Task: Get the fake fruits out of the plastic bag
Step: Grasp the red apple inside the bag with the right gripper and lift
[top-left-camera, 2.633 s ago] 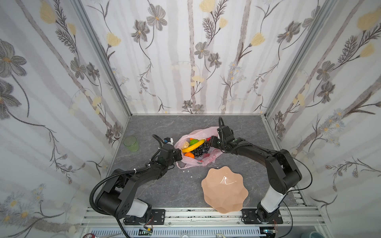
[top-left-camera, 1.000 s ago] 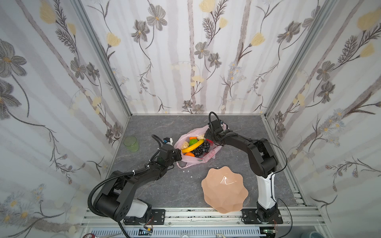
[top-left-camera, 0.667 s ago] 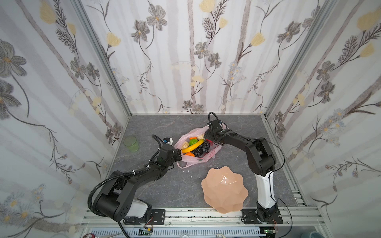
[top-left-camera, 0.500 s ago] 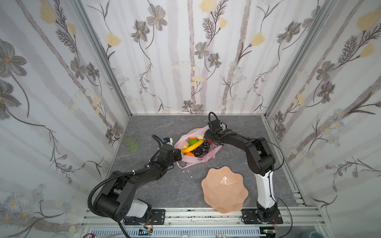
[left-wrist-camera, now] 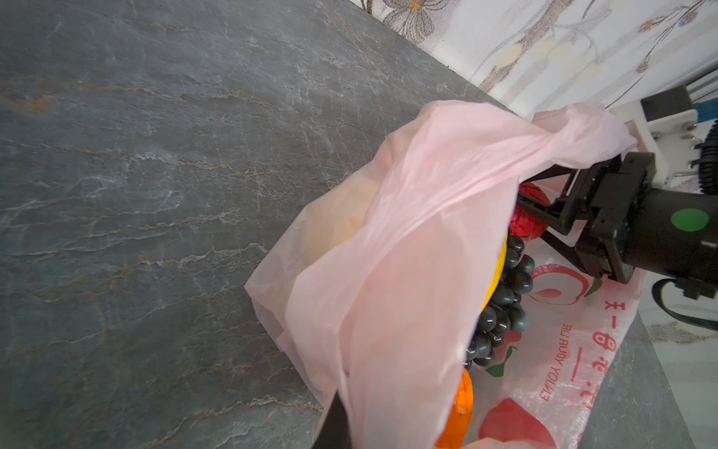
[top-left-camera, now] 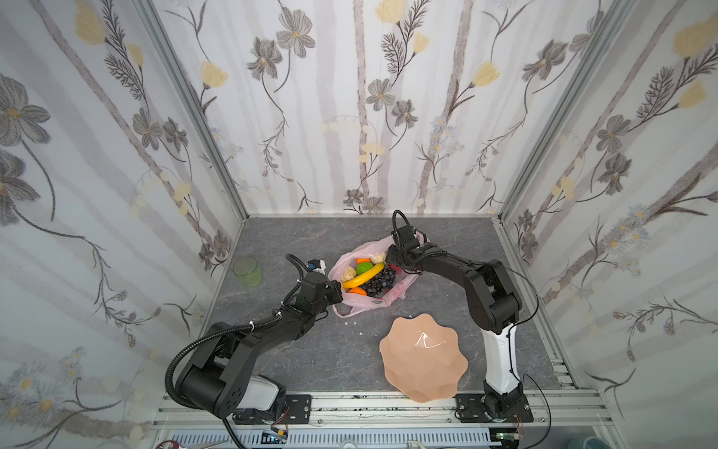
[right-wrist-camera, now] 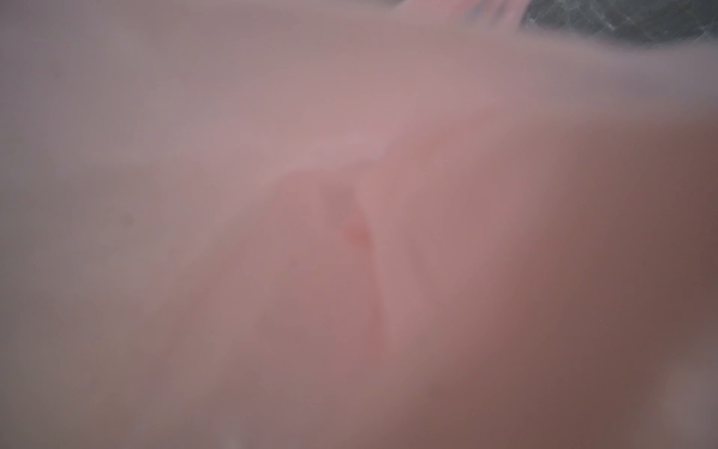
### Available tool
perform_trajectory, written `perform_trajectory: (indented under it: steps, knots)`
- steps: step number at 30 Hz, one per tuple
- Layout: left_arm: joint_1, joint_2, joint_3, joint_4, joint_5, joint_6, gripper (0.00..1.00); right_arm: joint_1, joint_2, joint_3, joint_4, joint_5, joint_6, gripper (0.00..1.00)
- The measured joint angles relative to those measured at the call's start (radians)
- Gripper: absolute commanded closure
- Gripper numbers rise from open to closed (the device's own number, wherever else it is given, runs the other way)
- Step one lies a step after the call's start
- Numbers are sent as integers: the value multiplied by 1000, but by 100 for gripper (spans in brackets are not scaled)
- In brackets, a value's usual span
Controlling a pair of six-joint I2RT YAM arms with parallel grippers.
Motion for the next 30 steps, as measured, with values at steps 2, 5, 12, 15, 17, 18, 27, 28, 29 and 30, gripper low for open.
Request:
perform_trajectory:
  steps: [2,5,12,15,17,18,27,28,29,30]
  knots:
    - [0,0,0,0,0,0,88,7,-9,-3,1,4,-5,31]
    - [0,0,0,0,0,0,88,19,-22,-10,-1,11,-21,31]
    - [0,3,0,0,0,0,88,56,-93,-61,-9,26,-56,30]
    - [0,5,0,0,0,0,88,64,-122,-84,-14,35,-71,30]
    - [0,5,0,0,0,0,88,69,-141,-99,-15,45,-75,30]
    - [0,5,0,0,0,0,88,71,-149,-105,-18,53,-82,30]
    - [0,6,0,0,0,0,88,114,-237,-133,-79,119,-120,30]
    - [0,6,0,0,0,0,88,123,-251,-134,-88,130,-127,30]
    - [0,6,0,0,0,0,88,136,-266,-135,-98,142,-136,30]
    - [0,6,0,0,-1,0,88,151,-281,-135,-109,151,-140,30]
